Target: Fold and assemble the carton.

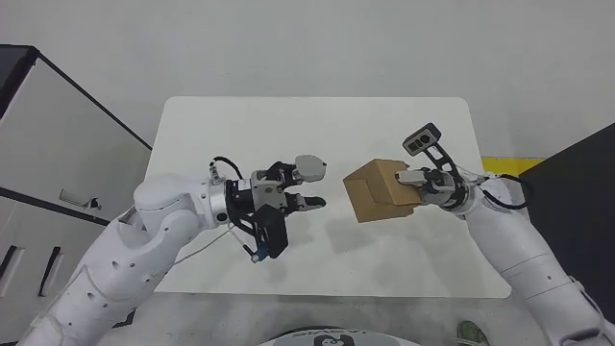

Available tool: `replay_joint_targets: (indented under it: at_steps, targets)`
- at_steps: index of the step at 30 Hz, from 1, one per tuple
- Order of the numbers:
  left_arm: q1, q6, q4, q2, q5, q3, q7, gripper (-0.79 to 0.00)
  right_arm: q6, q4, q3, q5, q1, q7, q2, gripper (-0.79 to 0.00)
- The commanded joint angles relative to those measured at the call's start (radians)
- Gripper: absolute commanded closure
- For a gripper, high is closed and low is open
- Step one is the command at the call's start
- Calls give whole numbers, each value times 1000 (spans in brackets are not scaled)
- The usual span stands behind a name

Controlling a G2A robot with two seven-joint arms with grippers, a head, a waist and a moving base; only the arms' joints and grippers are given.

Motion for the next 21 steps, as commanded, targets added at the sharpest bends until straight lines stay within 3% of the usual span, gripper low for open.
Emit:
replay_joint_targets:
  at_steps: [1, 16, 21]
  targets:
    - [13, 2, 7, 3, -32, -30, 7, -785, -5, 3, 13, -10, 2, 14, 0, 0]
    - [153, 20, 29, 28, -110, -266, 41, -785, -28, 37, 47, -111, 80, 14, 2, 0]
    - [167, -5, 22, 31, -123, -288, 54, -785, -30, 37, 46, -126, 91, 14, 1, 0]
